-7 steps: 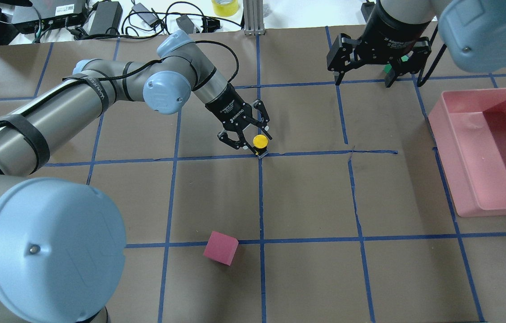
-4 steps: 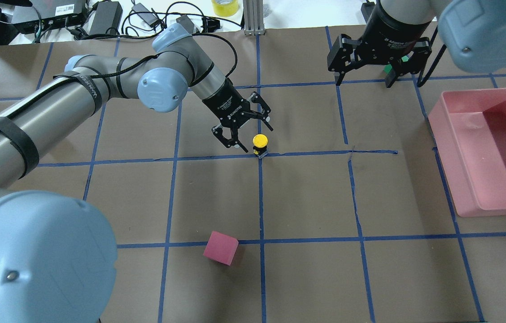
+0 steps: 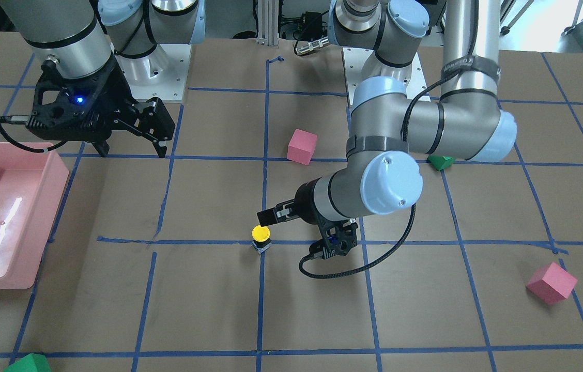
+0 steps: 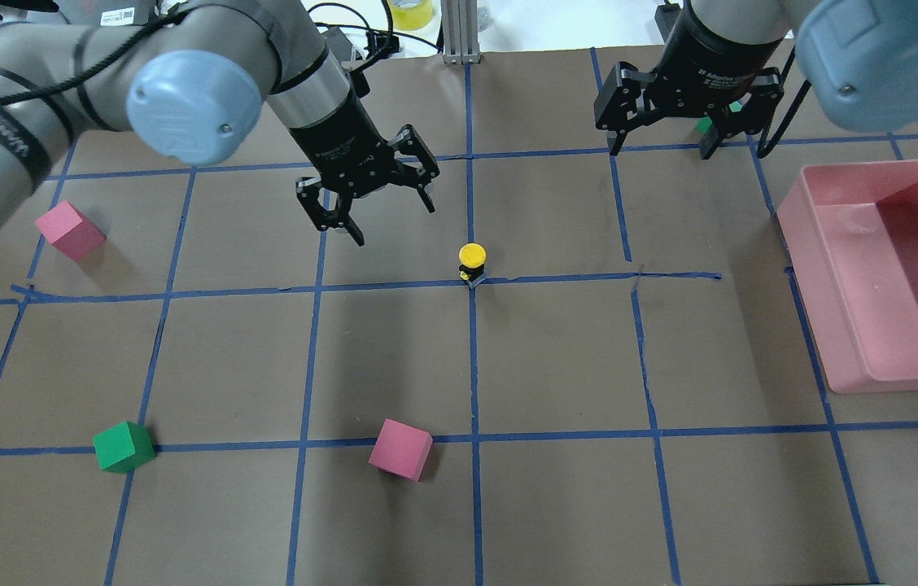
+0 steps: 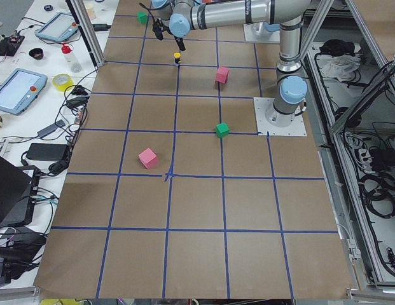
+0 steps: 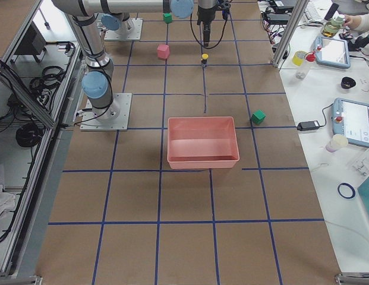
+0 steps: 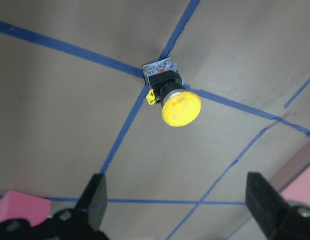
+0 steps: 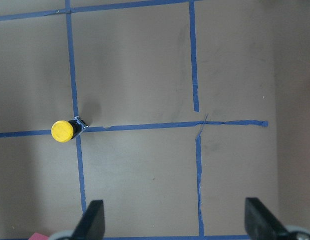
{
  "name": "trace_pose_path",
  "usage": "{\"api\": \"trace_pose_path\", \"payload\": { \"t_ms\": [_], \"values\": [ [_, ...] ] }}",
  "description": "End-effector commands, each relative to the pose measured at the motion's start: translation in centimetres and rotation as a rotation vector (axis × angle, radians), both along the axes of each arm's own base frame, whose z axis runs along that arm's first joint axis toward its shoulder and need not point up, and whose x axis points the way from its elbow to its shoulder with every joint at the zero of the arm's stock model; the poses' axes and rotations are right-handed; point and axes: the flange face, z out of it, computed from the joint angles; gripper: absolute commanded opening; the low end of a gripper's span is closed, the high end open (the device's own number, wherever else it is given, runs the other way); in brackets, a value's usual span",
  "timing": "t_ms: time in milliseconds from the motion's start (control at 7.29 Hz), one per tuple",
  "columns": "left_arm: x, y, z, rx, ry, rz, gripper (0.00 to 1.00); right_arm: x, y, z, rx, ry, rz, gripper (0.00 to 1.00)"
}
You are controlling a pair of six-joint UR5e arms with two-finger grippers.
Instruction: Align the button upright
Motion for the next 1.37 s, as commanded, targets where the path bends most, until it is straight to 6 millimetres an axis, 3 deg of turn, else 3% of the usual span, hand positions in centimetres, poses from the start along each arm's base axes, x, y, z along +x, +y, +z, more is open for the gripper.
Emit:
{"api": "trace_pose_path", "payload": {
  "t_ms": [0,137,275,412,686,1235],
  "values": [
    [2.3,4.8,8.5,-0.17,-0.093,-0.178,1.0,0.0,0.3,0.8,0.003,-0.007,-0.002,1.0],
    [4.7,6.0,9.8,-0.196,-0.218,-0.256,1.0,0.0,0.5,0.8,0.015,-0.005,-0.001,1.0],
    [6.8,5.4,9.9,-0.21,-0.235,-0.327,1.0,-0.1,1.3,1.2,0.031,0.005,-0.003,1.0],
    [8.6,4.8,10.3,-0.222,-0.235,-0.329,1.0,-0.6,1.8,0.4,0.084,0.028,-0.003,1.0],
    [8.7,4.1,10.5,-0.282,-0.243,-0.317,1.0,-1.8,2.7,-0.8,0.179,0.151,0.065,1.0],
    [8.5,4.3,9.5,-0.275,-0.239,-0.322,1.0,-1.9,2.6,-0.9,0.179,0.15,0.061,1.0]
  ]
}}
